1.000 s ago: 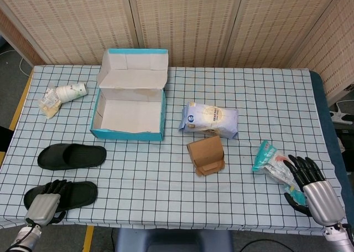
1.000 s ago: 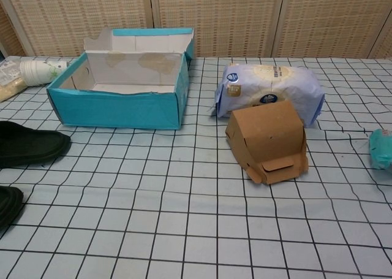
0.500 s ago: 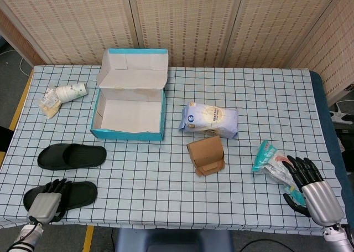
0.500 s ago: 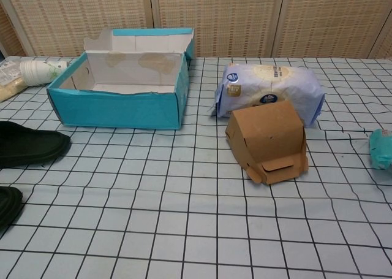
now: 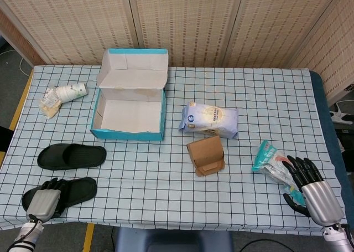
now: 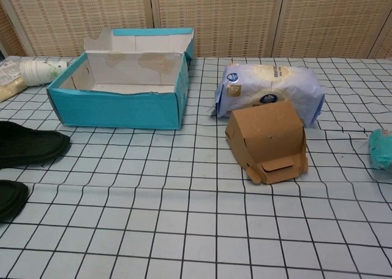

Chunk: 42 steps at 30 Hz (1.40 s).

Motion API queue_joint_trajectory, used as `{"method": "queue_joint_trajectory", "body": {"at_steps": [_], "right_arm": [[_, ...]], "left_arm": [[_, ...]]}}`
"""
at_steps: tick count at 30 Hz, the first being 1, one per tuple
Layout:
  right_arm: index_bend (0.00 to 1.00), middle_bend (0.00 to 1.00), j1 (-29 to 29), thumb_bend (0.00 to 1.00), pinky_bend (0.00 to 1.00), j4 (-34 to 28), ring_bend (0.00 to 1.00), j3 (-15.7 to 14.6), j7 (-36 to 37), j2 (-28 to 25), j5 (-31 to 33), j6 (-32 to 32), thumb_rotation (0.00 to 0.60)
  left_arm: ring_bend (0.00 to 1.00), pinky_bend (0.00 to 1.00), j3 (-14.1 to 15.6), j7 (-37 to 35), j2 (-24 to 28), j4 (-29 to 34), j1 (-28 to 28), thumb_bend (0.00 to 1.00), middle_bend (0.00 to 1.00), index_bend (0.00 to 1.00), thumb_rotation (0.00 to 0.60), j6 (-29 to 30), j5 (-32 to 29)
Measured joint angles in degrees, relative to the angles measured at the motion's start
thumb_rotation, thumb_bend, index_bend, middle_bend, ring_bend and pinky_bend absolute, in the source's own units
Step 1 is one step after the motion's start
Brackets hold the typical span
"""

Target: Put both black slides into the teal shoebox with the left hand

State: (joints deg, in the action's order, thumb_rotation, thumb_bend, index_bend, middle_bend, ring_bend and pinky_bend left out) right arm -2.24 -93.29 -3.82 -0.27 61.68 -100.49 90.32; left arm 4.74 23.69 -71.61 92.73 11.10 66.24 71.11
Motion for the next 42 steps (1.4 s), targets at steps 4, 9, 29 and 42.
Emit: {"method": "queue_joint_trajectory", "body": {"at_steps": [4, 9, 29, 42], "right_arm": [[0.00, 0.00, 0.0, 0.24, 0.00, -0.1, 0.00, 0.0, -0.2, 0.0, 0.1, -0.2, 0.575], [0.00, 0.00, 0.1, 0.24, 0.00, -0.2, 0.00, 0.1, -0.4, 0.1, 0.1, -0.3, 0.574], [0.00, 0.00, -0.2, 0.24, 0.00, -0.5, 0.00, 0.5, -2.6, 0.9, 1.8, -2.5, 0.574], [0.00, 0.00, -0.9, 0.24, 0.00, -0.5, 0.00, 2.3, -6.9, 2.9, 6.8, -5.6, 0.575]], "left_arm": [[0.41, 0.59, 0.1, 0.1, 0.6, 0.2, -0.6, 0.53, 0.50, 0.54, 0.600, 2.5, 2.0], [0.41, 0.59, 0.2, -0.2, 2.1, 1.1, -1.2, 0.53, 0.49, 0.54, 0.600, 5.0, 4.7], [0.40, 0.59, -7.1, -5.7, 10.4, 7.8, 6.8, 0.58, 0.49, 0.55, 0.600, 6.2, 14.4], [0.39, 0.58, -19.5, -8.9, 5.8, -0.6, 26.4, 0.58, 0.49, 0.54, 0.600, -11.3, 3.9]]}}
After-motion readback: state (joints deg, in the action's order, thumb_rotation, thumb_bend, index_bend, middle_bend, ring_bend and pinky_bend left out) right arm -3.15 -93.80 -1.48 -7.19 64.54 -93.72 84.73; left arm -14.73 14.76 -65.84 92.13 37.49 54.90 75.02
